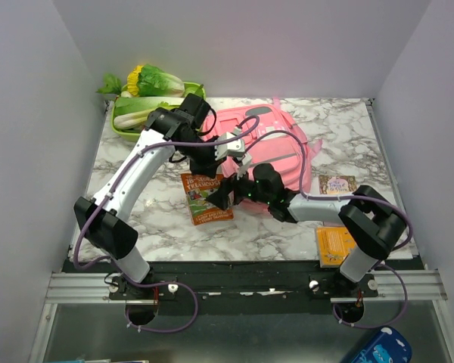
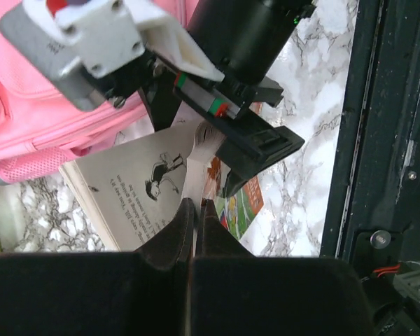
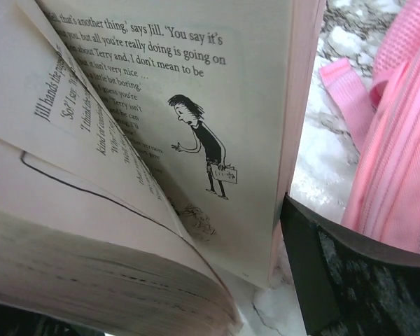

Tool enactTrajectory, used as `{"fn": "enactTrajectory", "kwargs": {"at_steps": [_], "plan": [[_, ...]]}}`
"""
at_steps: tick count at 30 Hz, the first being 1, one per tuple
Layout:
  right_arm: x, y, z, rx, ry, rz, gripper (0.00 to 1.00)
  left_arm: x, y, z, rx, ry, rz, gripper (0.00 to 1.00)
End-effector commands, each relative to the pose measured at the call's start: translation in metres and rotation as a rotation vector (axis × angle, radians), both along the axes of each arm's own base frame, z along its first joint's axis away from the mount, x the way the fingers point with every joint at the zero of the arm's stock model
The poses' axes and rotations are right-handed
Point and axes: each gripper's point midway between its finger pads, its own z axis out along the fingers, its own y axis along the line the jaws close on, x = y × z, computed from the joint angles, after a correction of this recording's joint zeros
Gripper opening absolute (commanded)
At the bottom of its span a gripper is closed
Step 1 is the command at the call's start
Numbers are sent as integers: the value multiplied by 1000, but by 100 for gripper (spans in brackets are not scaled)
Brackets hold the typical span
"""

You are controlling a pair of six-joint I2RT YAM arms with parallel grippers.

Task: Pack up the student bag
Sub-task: Pick up the book from the center of the board.

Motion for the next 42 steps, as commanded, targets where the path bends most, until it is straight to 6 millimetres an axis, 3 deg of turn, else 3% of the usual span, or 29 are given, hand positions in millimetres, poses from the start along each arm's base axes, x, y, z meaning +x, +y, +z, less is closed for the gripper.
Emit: {"fn": "enactTrajectory", "kwargs": {"at_steps": [1,3,5,6,7,10,11,12,13,16,19,20,22,23,24,26,27,29,30,31,32,34,35,37,39,40,42], "plan": [[-15,11,17,96,-34,112,96,-39,1,27,-7,33,-33,0],[-24,20,28,173,-40,172,90,-36,-3,24,-11,32,-15,0],[-31,23,26,225,5,194,81,-32,-7,27,-32,17,7,0],[-36,26,40,290,-24,226,77,-31,-9,30,-42,8,10,0],[-39,27,33,304,-3,234,72,-29,-9,33,-50,-1,18,0],[-45,27,38,376,35,245,39,-23,-11,40,-56,-21,37,0],[-47,26,39,382,40,251,14,-19,-12,40,-56,-27,49,0],[-50,25,40,387,40,262,4,-16,-13,39,-52,-34,59,0],[-51,24,43,392,38,263,1,-12,-12,38,-47,-36,84,0],[-55,16,57,389,14,252,1,4,-13,39,-55,-76,174,9],[-53,7,68,330,-1,212,1,31,-14,50,-82,-176,277,34],[-54,2,53,252,40,193,1,46,-12,56,-86,-227,345,49],[-49,-4,82,236,-5,165,1,63,-5,66,-99,-287,421,64],[-51,-12,75,167,11,151,1,76,2,75,-117,-321,472,74],[-48,-21,97,173,-31,108,1,82,5,83,-139,-335,499,79],[-45,-36,108,100,-51,56,1,92,13,97,-193,-351,537,99],[-37,-47,114,68,-70,-16,1,95,19,101,-228,-332,544,99],[-33,-70,158,77,-139,-105,1,90,23,104,-258,-322,508,99],[-28,-91,153,12,-113,-207,1,83,19,91,-252,-298,458,99],[-25,-106,162,10,-124,-267,1,75,17,87,-259,-291,416,99],[-29,-125,184,49,-137,-333,1,68,14,79,-257,-269,381,99],[-21,-169,193,6,-115,-528,1,50,0,54,-249,-209,290,99],[-26,-189,208,40,-118,-593,1,45,-6,45,-244,-196,262,99],[-29,-228,206,-22,-103,-741,1,31,-20,19,-226,-148,189,99],[-36,-259,198,-69,-71,-856,1,29,-33,9,-248,-165,145,99],[-38,-269,195,-79,-58,-896,1,22,-37,-9,-234,-152,120,99],[-43,-281,183,-87,-22,-939,1,20,-56,-20,-231,-214,53,99]]}}
